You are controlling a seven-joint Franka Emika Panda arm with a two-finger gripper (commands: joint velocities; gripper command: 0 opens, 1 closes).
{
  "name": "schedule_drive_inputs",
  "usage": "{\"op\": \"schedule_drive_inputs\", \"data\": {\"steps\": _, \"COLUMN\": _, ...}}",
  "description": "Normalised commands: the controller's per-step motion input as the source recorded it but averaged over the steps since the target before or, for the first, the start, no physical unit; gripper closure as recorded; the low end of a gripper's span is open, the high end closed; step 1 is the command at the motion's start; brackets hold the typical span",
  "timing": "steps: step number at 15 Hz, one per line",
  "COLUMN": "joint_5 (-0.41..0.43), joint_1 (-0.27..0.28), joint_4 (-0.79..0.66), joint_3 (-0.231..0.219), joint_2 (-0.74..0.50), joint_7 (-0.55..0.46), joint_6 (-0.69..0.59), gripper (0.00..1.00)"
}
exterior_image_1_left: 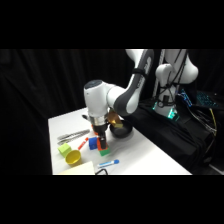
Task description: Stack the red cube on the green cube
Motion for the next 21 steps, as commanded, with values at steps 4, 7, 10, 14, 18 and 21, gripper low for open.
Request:
{"op": "schedule_drive_inputs", "data": {"steps": 4, "joint_5": 0.067, "joint_1": -0.002, "joint_4": -0.01, "joint_3": -0.009, "joint_2": -0.16, "joint_7": -0.16, "joint_6": -0.11, "gripper": 0.0}}
{"op": "schedule_drive_inputs", "data": {"steps": 7, "joint_5": 0.069, "joint_1": 0.008, "joint_4": -0.03, "joint_3": 0.017, "joint_2": -0.23, "joint_7": -0.16, "joint_6": -0.18, "gripper": 0.0}}
{"op": "schedule_drive_inputs", "data": {"steps": 10, "joint_5": 0.025, "joint_1": 0.033, "joint_4": -0.04, "joint_3": 0.006, "joint_2": -0.29, "joint_7": -0.12, "joint_6": -0.24, "gripper": 0.0}}
{"op": "schedule_drive_inputs", "data": {"steps": 14, "joint_5": -0.037, "joint_1": 0.033, "joint_4": 0.0, "joint_3": -0.01, "joint_2": -0.36, "joint_7": -0.05, "joint_6": -0.33, "gripper": 0.0}}
{"op": "schedule_drive_inputs", "data": {"steps": 18, "joint_5": -0.073, "joint_1": 0.005, "joint_4": 0.1, "joint_3": 0.003, "joint_2": -0.25, "joint_7": -0.01, "joint_6": -0.33, "gripper": 0.0}}
{"op": "schedule_drive_inputs", "data": {"steps": 21, "joint_5": -0.052, "joint_1": -0.032, "joint_4": 0.13, "joint_3": 0.026, "joint_2": -0.15, "joint_7": -0.05, "joint_6": -0.27, "gripper": 0.0}}
